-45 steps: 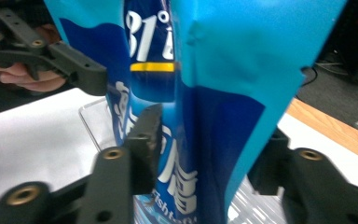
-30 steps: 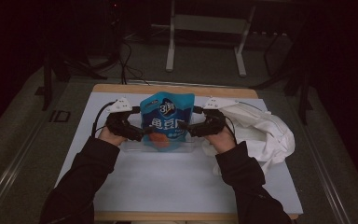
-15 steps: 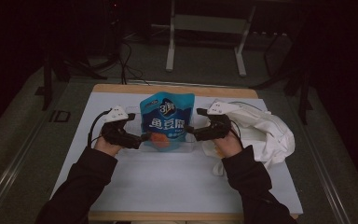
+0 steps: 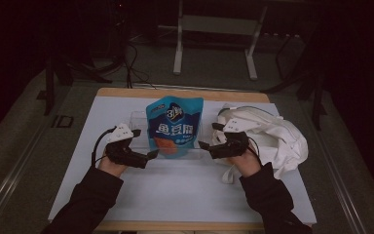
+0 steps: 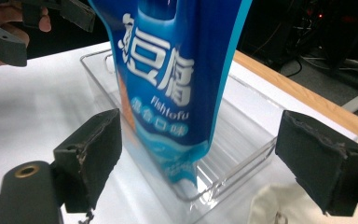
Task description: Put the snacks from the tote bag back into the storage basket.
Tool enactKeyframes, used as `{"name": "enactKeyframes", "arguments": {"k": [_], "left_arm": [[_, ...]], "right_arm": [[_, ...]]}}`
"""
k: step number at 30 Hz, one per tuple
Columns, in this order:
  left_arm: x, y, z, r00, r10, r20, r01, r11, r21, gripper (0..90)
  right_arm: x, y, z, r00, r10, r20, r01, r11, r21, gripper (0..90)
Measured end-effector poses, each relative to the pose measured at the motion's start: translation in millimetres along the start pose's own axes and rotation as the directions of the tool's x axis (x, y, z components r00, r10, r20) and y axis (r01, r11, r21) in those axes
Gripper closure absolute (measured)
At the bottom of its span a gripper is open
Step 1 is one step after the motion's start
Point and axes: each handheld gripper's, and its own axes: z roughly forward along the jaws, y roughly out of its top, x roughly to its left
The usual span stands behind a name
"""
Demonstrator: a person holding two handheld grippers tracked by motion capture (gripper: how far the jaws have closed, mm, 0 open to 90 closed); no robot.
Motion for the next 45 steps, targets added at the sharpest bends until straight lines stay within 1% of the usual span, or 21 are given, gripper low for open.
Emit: {"name": "enactKeyframes", "arguments": {"k": [3,5,7,8,9,11,12,14,15,18,20,24,28,30,31,33,35,36,38,42,45], "left_arm": [[-3.1,-5.4,-0.1,0.9998,0.003,0.02,-0.003,1.0,0.004,0.0],[-5.6,-8.4,-0.8,0.9998,0.012,0.014,-0.012,0.9999,0.007,0.0],[-9.7,-12.6,-2.1,0.9997,0.01,0.022,-0.01,0.9999,0.012,0.0],[-9.7,-12.6,-2.1,0.9997,0.01,0.022,-0.01,0.9999,0.012,0.0],[-11.4,-14.8,-2.3,0.9992,0.005,0.041,-0.005,0.9999,0.011,0.0],[-12.9,-16.2,-2.3,0.9991,0.004,0.041,-0.005,0.9999,0.015,0.0],[-17.1,-20.2,-2.9,0.9989,0.009,0.047,-0.01,0.9997,0.022,0.0],[-20.9,-23.8,-4.0,0.9988,0.012,0.048,-0.013,0.9998,0.013,0.0],[-22.0,-25.3,-3.9,0.9983,0.006,0.057,-0.008,0.9998,0.021,0.0],[-24.8,-29.5,-3.0,0.9986,0.008,0.053,-0.01,0.9992,0.039,0.0],[-26.4,-32.4,-2.6,0.9979,-0.001,0.065,-0.001,0.9992,0.039,0.0],[-32.9,-37.1,0.4,0.9973,0.021,0.071,-0.026,0.9973,0.069,0.0],[-41.3,-37.6,4.7,0.9944,0.055,0.09,-0.063,0.9944,0.086,0.0],[-44.9,-36.9,6.6,0.9916,0.064,0.113,-0.074,0.994,0.08,0.0],[-46.9,-36.7,7.6,0.9911,0.071,0.113,-0.08,0.9937,0.079,0.0],[-50.3,-36.2,9.8,0.989,0.073,0.129,-0.084,0.9933,0.08,0.0],[-51.9,-36.2,10.9,0.9884,0.078,0.13,-0.089,0.9927,0.081,0.0],[-54.8,-36.3,13.1,0.9856,0.084,0.147,-0.098,0.9915,0.086,0.0],[-57.5,-36.8,14.6,0.9845,0.092,0.149,-0.107,0.9902,0.09,0.0],[-62.2,-37.8,17.5,0.9807,0.095,0.171,-0.112,0.9891,0.095,0.0],[-65.8,-38.5,19.6,0.9774,0.113,0.179,-0.132,0.986,0.101,0.0]], "right_arm": [[2.9,-5.6,-4.4,1.0,0.004,-0.001,-0.004,1.0,0.002,14.7],[5.0,-10.7,-6.6,1.0,-0.003,0.0,0.003,1.0,0.012,14.7],[6.9,-18.7,-9.5,1.0,-0.006,-0.006,0.006,1.0,0.024,14.6],[6.9,-18.7,-9.5,1.0,-0.006,-0.006,0.006,1.0,0.024,14.6],[7.7,-24.7,-12.3,1.0,-0.005,-0.008,0.005,1.0,0.027,14.6],[7.7,-24.7,-12.3,1.0,-0.005,-0.008,0.005,1.0,0.027,14.6],[8.1,-26.7,-13.4,1.0,-0.005,-0.008,0.006,1.0,0.028,14.6],[9.8,-34.5,-18.1,0.9999,-0.005,-0.011,0.005,0.999,0.034,14.6],[10.6,-36.8,-19.2,0.9999,-0.008,-0.014,0.009,0.999,0.031,14.6],[12.8,-43.0,-22.6,0.9997,-0.005,-0.024,0.006,1.0,0.031,14.5],[14.1,-46.4,-24.9,0.9997,-0.007,-0.022,0.007,1.0,0.026,14.5],[16.3,-51.6,-28.1,0.9996,-0.007,-0.026,0.008,0.999,0.036,14.5],[18.7,-56.0,-31.3,0.9995,-0.006,-0.031,0.007,0.999,0.032,14.5],[20.1,-57.9,-32.3,0.9993,-0.003,-0.036,0.004,0.999,0.033,14.5],[21.0,-58.7,-32.6,0.9995,-0.006,-0.032,0.007,0.999,0.037,14.5],[22.5,-60.5,-33.0,0.9995,-0.017,-0.026,0.018,0.999,0.044,14.5],[23.2,-61.6,-33.1,0.9995,-0.02,-0.026,0.021,0.999,0.044,14.5],[23.7,-62.5,-33.2,0.9994,-0.022,-0.026,0.023,0.999,0.047,14.5],[25.7,-64.5,-34.1,0.9992,-0.026,-0.031,0.028,0.998,0.05,14.5],[27.9,-66.7,-36.9,0.999,-0.03,-0.032,0.031,0.999,0.041,14.5],[30.2,-69.7,-40.1,0.998,-0.049,-0.04,0.05,0.998,0.031,14.5]]}}
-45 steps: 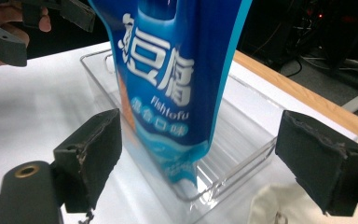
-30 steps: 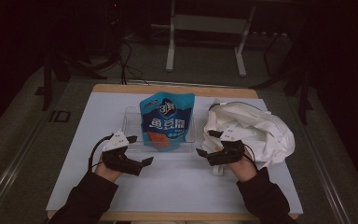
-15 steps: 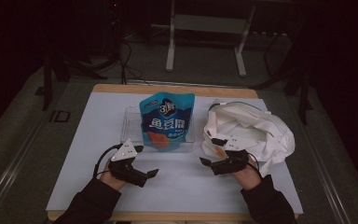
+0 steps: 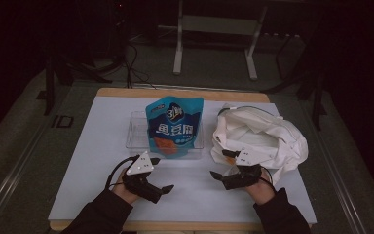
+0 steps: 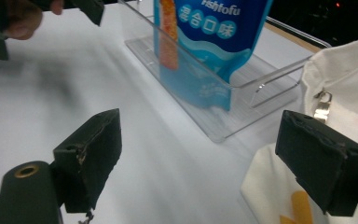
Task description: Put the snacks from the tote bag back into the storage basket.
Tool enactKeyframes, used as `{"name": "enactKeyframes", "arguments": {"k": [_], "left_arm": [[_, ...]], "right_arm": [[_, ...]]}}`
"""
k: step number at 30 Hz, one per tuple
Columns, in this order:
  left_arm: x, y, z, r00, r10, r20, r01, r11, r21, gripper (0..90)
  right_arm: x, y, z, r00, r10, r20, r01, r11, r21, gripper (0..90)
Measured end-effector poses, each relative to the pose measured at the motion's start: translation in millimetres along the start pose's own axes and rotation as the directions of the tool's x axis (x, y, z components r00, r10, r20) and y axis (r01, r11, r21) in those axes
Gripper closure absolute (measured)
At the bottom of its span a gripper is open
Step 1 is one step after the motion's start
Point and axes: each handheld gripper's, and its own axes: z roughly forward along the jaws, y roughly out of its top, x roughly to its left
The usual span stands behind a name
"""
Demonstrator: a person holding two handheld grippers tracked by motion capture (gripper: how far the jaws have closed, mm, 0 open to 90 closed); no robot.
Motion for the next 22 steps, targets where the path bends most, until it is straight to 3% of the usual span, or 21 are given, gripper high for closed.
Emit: {"name": "enactKeyframes", "arguments": {"k": [3,22], "left_arm": [[-2.5,0.3,2.1,0.9999,0.006,0.009,-0.006,1.0,0.0,0.0],[-6.1,-2.8,9.5,0.9992,0.024,0.032,-0.024,0.9997,0.004,0.0]], "right_arm": [[1.9,-3.3,-4.3,0.9995,-0.027,-0.014,0.026,0.999,-0.024,14.5],[1.7,-12.3,-8.6,0.9998,-0.017,-0.013,0.016,0.999,-0.045,14.2]]}}
